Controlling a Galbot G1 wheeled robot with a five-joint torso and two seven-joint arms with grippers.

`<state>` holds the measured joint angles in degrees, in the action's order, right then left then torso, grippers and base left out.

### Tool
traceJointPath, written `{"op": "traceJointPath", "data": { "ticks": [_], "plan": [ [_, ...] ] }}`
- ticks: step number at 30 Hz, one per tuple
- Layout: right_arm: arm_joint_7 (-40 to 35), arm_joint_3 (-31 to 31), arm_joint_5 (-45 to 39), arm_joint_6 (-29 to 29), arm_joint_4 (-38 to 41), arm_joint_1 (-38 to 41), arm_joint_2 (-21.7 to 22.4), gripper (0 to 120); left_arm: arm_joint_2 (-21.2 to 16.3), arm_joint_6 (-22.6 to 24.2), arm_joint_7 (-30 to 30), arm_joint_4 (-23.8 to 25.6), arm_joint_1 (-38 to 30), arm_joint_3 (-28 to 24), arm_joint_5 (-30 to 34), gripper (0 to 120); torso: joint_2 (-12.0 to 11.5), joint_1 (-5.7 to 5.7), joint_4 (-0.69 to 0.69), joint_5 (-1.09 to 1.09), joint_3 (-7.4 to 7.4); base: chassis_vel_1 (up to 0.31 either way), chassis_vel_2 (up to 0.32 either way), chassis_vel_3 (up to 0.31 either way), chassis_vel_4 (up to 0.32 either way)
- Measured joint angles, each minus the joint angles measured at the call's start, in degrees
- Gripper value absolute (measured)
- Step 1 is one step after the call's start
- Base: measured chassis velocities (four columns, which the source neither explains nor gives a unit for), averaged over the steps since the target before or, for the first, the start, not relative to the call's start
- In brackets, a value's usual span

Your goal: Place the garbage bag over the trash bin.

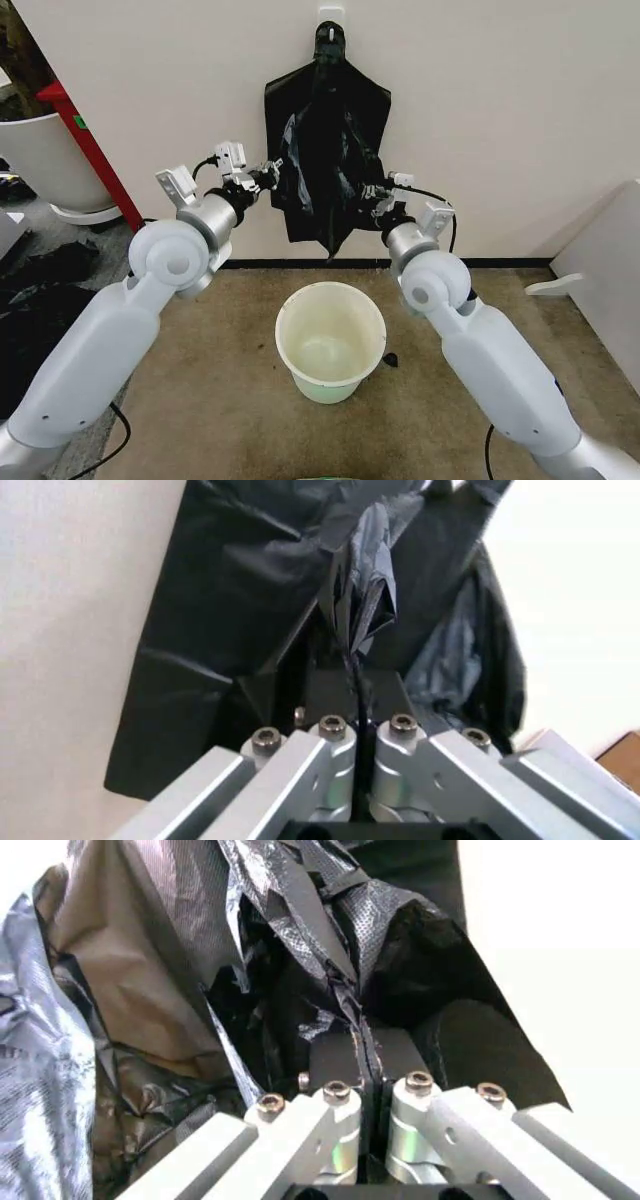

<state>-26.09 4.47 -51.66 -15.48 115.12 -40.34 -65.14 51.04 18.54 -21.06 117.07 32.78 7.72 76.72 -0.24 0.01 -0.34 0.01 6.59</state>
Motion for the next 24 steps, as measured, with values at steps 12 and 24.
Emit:
{"op": "traceJointPath", "data": {
  "ticks": [12,24],
  "plan": [
    [-1.0,10.1,-15.9,-2.9,14.9,-10.5,8.6,0,-4.7,0.2,2.6,4.6,3.3,0.6,4.5,0,0.0,0.00,-0.01,0.00,-0.01,0.000,0.000,0.000,0.000],
    [-4.0,14.9,-30.4,-2.1,24.7,-20.2,12.6,0,-10.6,2.5,3.9,11.7,14.4,8.3,9.5,0,0.0,0.00,0.00,0.00,-0.01,0.000,0.000,0.000,0.000]
  ]
}}
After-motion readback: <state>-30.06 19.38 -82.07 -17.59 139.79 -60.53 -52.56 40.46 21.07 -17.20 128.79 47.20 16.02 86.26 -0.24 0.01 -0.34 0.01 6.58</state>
